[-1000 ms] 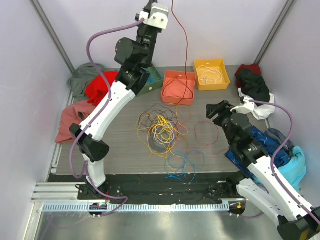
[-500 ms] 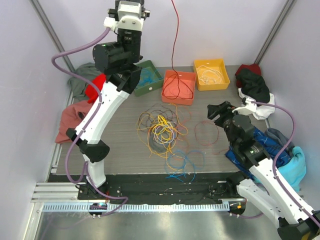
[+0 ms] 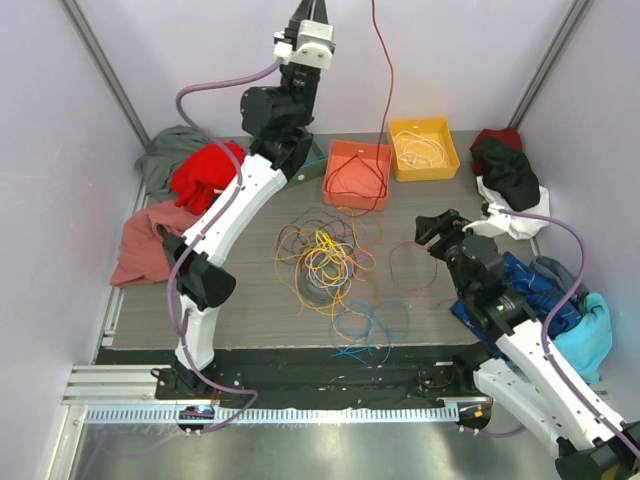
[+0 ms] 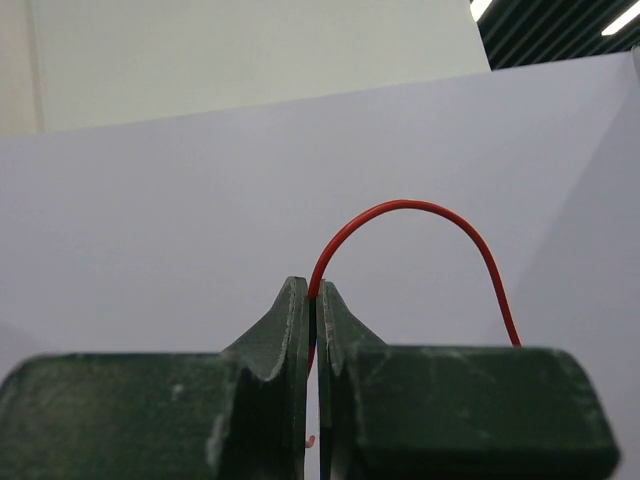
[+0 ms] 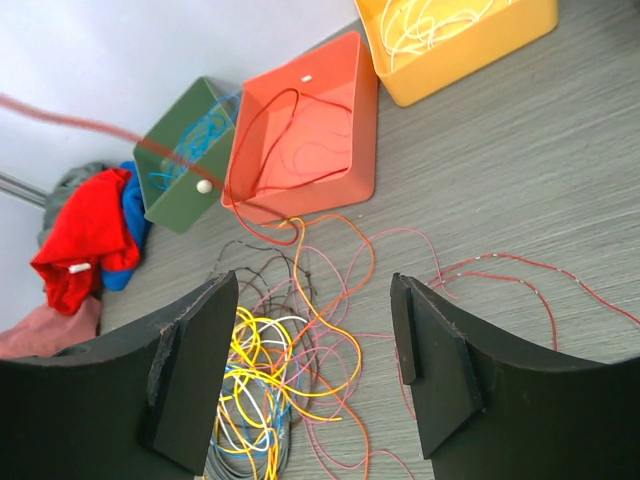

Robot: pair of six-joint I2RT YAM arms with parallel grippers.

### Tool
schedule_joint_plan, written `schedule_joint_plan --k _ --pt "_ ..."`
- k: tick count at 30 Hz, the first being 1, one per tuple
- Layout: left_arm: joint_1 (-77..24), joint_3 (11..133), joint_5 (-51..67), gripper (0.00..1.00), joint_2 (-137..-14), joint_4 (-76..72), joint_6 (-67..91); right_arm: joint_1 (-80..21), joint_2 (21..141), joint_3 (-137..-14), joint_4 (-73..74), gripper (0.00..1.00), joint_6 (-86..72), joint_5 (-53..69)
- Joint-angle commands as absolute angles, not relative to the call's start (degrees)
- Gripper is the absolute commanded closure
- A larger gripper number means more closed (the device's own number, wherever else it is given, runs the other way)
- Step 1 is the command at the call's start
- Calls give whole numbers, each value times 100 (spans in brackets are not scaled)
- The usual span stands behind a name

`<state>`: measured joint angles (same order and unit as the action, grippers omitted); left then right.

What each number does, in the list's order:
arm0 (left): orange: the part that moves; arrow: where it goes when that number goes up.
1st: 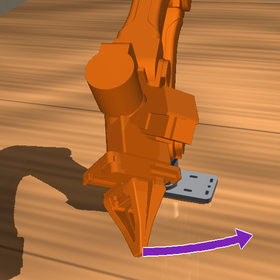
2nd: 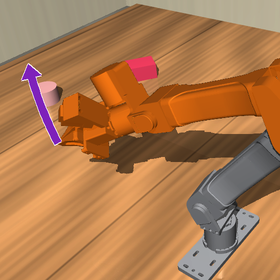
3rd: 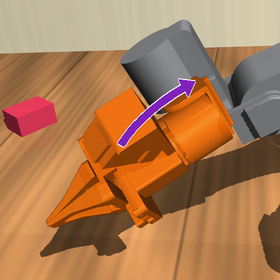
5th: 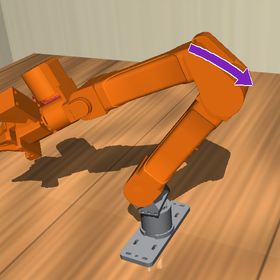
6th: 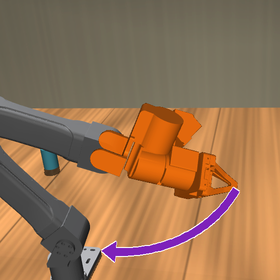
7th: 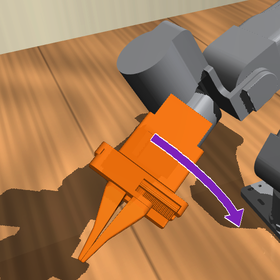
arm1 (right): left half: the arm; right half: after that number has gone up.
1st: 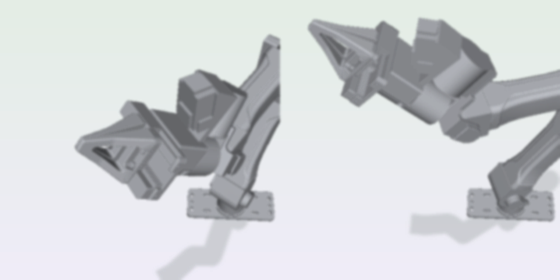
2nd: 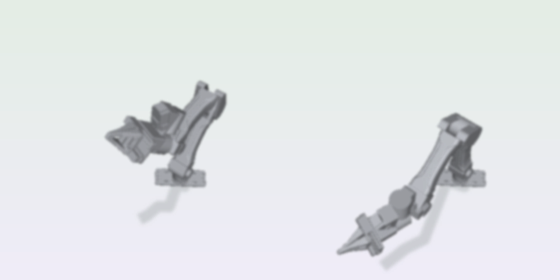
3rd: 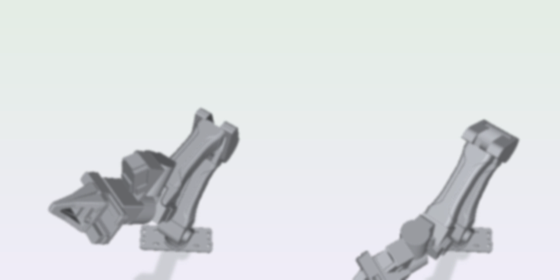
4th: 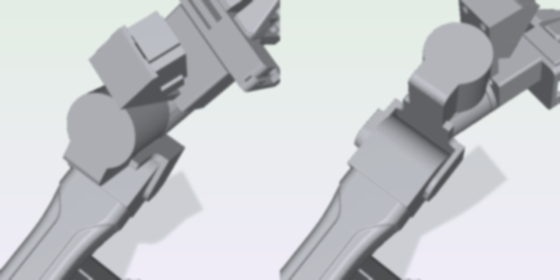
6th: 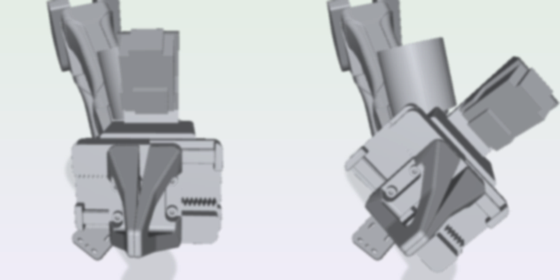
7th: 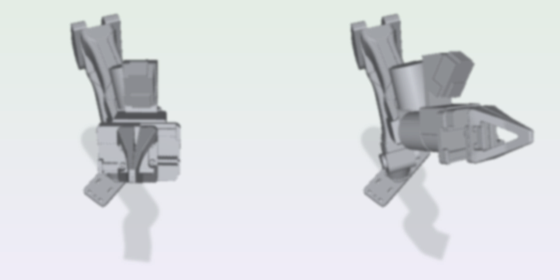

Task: Untangle the cables

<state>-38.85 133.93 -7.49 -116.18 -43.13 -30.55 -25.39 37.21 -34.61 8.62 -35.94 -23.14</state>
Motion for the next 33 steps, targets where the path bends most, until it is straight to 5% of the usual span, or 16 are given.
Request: schedule_joint_plan --k 1,24,29,32,33 --pt "-3788 13342 -791 100 -11461 -4773 -2769 -2558 4452 -3463 38 28 -3437 -2207" --pt "-3946 12235 -941 100 -10688 -4553 -2118 -2698 9061 -3937 -4903 22 -2206 -2629" --pt "-3955 12173 -940 100 -10661 -4535 -2109 -2716 9395 -4192 -5027 24 -2276 -2575" --pt "-3955 12147 -949 100 -10670 -4544 -2127 -2716 9483 -4254 -5176 30 -2233 -2663" --pt "-3955 12129 -949 100 -10661 -4544 -2127 -2707 9475 -4263 -5264 40 -2172 -2672"
